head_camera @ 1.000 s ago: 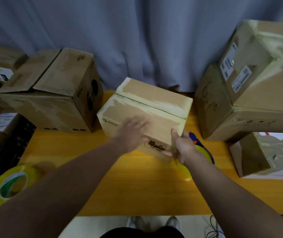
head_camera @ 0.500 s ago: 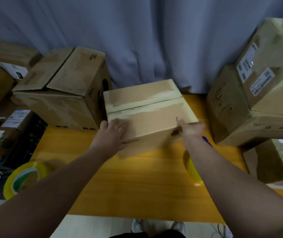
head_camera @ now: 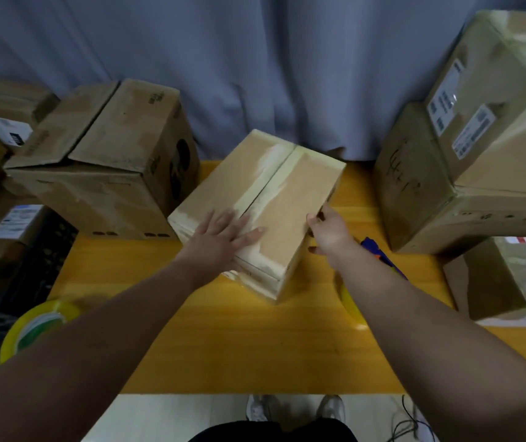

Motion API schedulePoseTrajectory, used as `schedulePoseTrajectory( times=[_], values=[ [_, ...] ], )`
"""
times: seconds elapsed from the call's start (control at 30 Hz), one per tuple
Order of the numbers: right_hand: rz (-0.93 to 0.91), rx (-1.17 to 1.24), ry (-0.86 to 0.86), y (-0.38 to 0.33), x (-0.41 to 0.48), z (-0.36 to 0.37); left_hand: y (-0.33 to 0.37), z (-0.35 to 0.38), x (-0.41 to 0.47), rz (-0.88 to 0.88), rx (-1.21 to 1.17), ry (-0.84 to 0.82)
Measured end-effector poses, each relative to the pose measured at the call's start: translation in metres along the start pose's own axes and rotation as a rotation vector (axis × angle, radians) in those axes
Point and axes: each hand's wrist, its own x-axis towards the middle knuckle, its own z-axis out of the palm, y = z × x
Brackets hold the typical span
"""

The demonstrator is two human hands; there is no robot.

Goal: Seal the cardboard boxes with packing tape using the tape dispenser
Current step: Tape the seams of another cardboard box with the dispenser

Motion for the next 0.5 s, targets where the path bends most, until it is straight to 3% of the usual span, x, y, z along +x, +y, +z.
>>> schedulePoseTrajectory(
  times=[0.07, 0.13, 0.23, 0.33, 0.4, 0.5],
  values=[
    [0.032, 0.034, -0.128, 0.007, 0.004, -0.022, 0.013, 0.003, -0.002, -0.028, -0.007, 0.037],
    [-0.009, -0.061, -0.129, 0.022, 0.002, -0.047, 0.033, -0.003, 0.001, -0.054, -0.085, 0.104],
    [-0.068, -0.43, 0.017, 0.056, -0.006, -0.082, 0.065, -0.02, 0.022, -0.11, -0.136, 0.069],
    [0.074, -0.741, 0.02, 0.091, -0.005, -0.109, 0.091, -0.034, 0.047, -0.126, -0.158, 0.071],
    [0.14, -0.8, -0.039, 0.106, -0.001, -0.118, 0.098, -0.032, 0.059, -0.091, -0.158, 0.08],
    [0.097, -0.815, -0.026, 0.12, 0.009, -0.122, 0.102, -0.02, 0.064, -0.075, -0.112, 0.113]
  ],
)
